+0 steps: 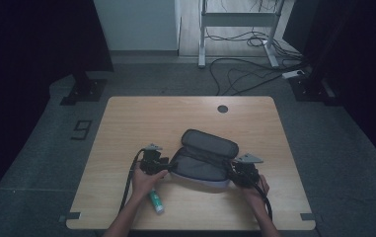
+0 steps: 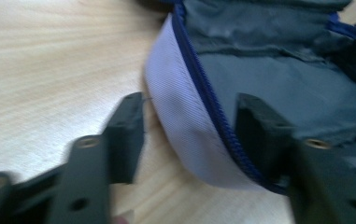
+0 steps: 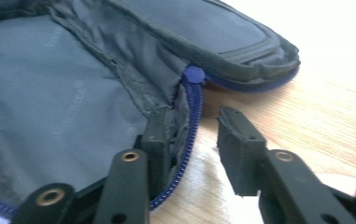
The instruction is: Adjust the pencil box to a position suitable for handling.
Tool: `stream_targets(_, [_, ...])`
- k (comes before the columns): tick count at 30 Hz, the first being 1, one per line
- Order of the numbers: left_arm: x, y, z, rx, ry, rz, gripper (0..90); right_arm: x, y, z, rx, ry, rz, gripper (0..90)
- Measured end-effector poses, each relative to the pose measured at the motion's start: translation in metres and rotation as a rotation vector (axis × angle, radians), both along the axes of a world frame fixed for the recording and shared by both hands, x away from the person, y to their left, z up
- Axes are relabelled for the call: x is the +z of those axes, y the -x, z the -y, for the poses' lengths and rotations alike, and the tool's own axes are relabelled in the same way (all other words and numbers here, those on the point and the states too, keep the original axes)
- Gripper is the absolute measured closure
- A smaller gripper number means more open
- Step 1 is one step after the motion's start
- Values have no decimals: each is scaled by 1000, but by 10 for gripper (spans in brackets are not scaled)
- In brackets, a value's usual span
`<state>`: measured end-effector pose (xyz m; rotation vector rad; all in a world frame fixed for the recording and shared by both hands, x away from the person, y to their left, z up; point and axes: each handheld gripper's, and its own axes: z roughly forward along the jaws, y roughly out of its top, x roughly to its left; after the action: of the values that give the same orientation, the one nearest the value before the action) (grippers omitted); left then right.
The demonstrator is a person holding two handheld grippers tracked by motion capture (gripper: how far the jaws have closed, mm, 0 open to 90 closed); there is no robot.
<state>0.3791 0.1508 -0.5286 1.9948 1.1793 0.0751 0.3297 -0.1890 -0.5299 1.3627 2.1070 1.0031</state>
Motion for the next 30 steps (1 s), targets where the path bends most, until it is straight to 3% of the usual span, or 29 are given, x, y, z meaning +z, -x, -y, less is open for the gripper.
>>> stream_targets(3, [5,2,0,12,24,35,294,-1,-1,2,-22,0,-5,540])
stream_targets(6, [9,3,-2,10,49,46,292,0,-1,3,-34,0,7,489])
stream_targets(18, [25,4,-26,17,94,89,300,22,9,-4,-56,-51,107,384])
stream_targets(20, [30,5,-33,21,111,98,306,27,12,-8,-48,-60,121,381])
stream_targets(30, [30,3,-36,-10,99,93,311,35,29,-29,30,-63,143,382])
